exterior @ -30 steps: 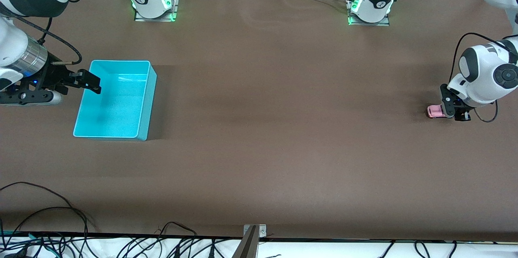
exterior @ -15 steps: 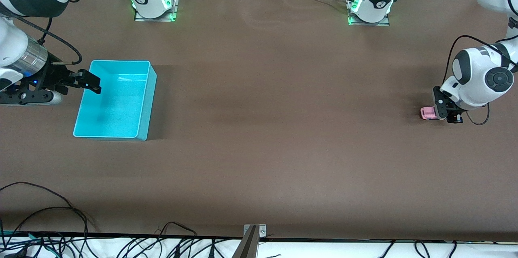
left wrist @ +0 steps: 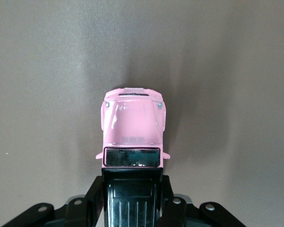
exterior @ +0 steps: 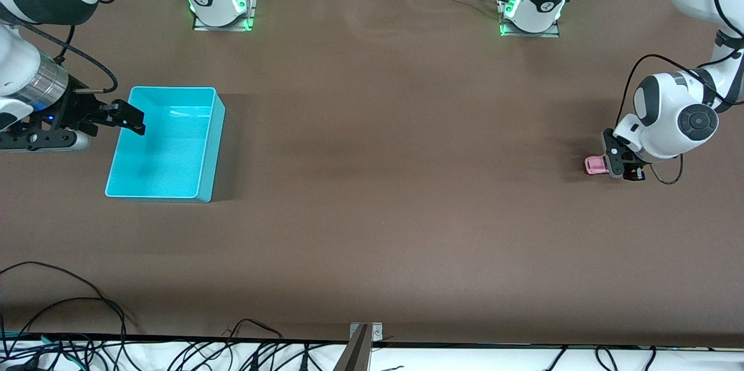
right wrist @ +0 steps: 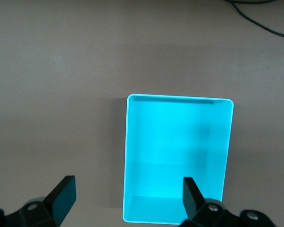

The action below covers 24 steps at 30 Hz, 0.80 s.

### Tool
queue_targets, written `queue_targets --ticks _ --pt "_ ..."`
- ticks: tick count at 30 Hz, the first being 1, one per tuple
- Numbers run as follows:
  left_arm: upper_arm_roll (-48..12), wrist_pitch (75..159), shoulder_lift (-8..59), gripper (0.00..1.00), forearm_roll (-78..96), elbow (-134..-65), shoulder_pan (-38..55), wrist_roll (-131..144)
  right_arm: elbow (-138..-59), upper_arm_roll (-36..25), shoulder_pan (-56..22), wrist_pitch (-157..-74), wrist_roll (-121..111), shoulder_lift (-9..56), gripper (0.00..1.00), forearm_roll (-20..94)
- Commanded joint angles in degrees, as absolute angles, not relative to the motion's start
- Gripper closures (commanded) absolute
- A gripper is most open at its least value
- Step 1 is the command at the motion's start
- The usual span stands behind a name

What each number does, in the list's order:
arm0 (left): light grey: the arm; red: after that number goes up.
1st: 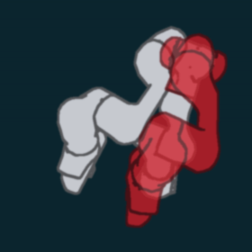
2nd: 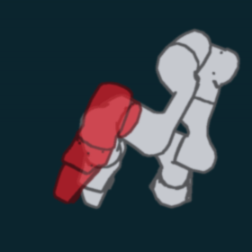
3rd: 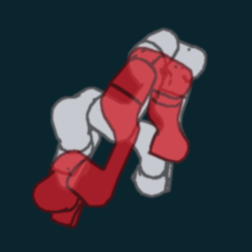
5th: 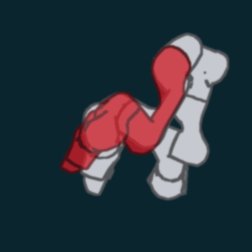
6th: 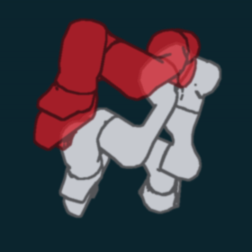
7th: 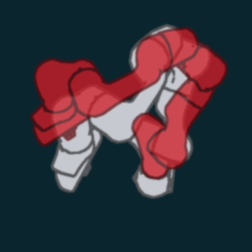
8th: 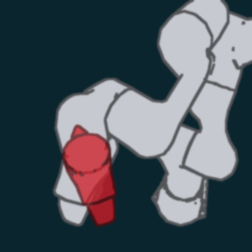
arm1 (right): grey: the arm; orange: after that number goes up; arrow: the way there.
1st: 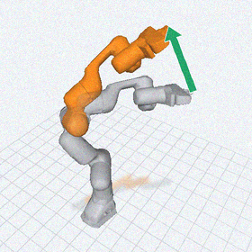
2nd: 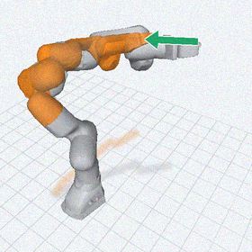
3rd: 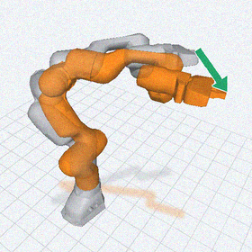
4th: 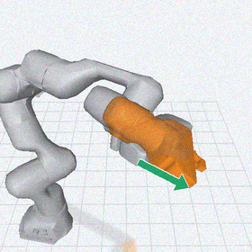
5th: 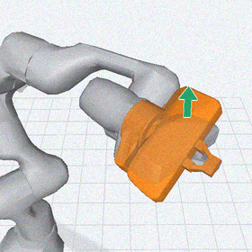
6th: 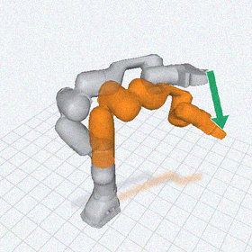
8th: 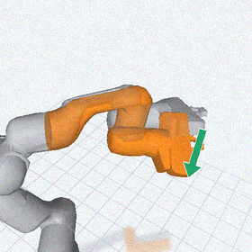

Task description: Wind and store pink jeep toy

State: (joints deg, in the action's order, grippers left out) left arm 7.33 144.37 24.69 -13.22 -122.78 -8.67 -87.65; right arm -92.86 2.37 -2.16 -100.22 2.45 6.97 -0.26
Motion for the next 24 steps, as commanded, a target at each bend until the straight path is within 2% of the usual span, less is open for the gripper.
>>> queue_targets --ticks 1,12,24 --pt "7.21 145.63 27.51 1.0 -12.13 -122.26 -9.67 -90.43 -93.16 2.29 -2.2 -100.63 2.81 6.68 0.0 0.35" --pt "7.82 147.48 27.69 1.0 -11.78 -122.26 -10.99 -95.98 -93.16 2.29 -2.2 -100.63 2.81 6.68 0.0 0.35" --pt "11.95 148.09 27.51 1.0 -11.6 -122.34 -10.81 -95.71 -93.16 2.29 -2.2 -100.63 2.81 6.68 0.0 0.35"
